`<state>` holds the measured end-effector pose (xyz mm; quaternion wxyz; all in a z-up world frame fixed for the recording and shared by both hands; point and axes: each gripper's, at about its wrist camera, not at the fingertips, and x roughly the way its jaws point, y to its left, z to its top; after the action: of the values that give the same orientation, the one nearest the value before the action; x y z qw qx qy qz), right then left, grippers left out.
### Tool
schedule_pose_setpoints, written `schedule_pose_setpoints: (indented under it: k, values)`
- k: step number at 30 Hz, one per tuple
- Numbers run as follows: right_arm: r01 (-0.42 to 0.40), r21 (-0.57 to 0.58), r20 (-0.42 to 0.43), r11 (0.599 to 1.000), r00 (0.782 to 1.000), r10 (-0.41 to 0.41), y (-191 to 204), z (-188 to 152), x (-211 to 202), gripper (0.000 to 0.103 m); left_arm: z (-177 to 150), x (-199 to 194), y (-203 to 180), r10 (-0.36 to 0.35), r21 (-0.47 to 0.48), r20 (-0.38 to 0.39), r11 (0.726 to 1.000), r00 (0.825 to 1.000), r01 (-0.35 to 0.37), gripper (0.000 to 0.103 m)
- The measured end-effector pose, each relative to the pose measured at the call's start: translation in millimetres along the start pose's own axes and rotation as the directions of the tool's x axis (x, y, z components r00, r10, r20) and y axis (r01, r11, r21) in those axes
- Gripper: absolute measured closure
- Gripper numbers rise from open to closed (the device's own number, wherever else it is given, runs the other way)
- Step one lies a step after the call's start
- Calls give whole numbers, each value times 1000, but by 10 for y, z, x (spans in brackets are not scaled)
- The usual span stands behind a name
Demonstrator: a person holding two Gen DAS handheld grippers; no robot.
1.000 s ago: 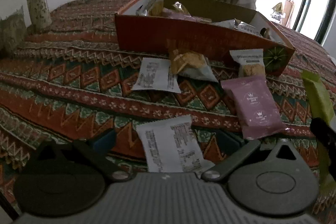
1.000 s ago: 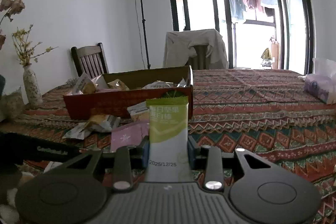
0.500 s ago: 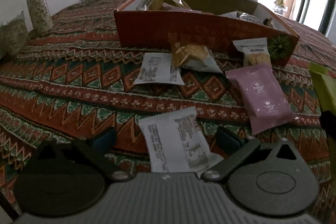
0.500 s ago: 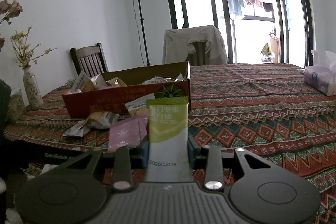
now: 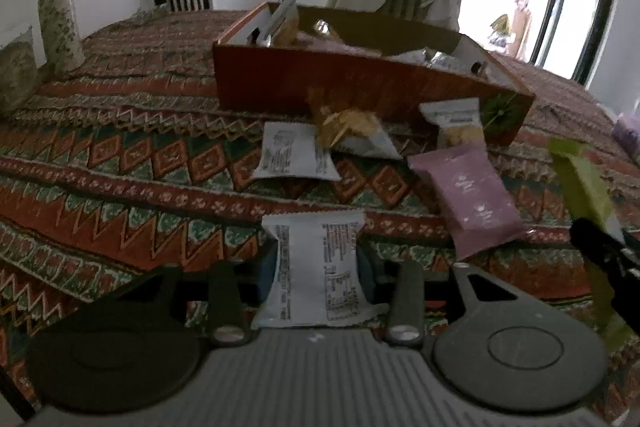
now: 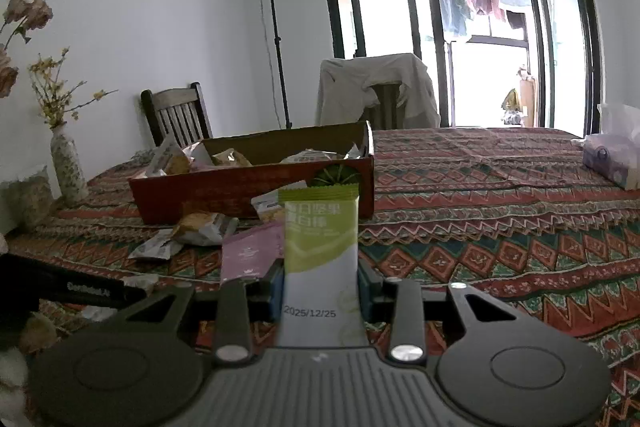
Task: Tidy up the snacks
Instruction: 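Grasp the white printed packet with the left tool while the right tool holds the green packet, then carry both packets into the cardboard box and open both tools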
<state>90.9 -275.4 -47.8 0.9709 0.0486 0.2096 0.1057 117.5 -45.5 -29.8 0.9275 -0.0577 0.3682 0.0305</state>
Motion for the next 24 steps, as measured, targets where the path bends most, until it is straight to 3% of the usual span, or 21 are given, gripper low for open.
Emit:
schedule_pose_setpoints:
  k: [9, 24]
  values:
    - [-1, -17, 21, 1000, 1000, 1, 46, 63, -54, 68, 90, -261, -46, -22, 49, 143, 999, 990, 15, 61]
    - [15, -34, 83, 999, 996, -12, 92, 428, 79, 68, 505, -364, -60, -77, 52, 246, 996, 966, 66, 61]
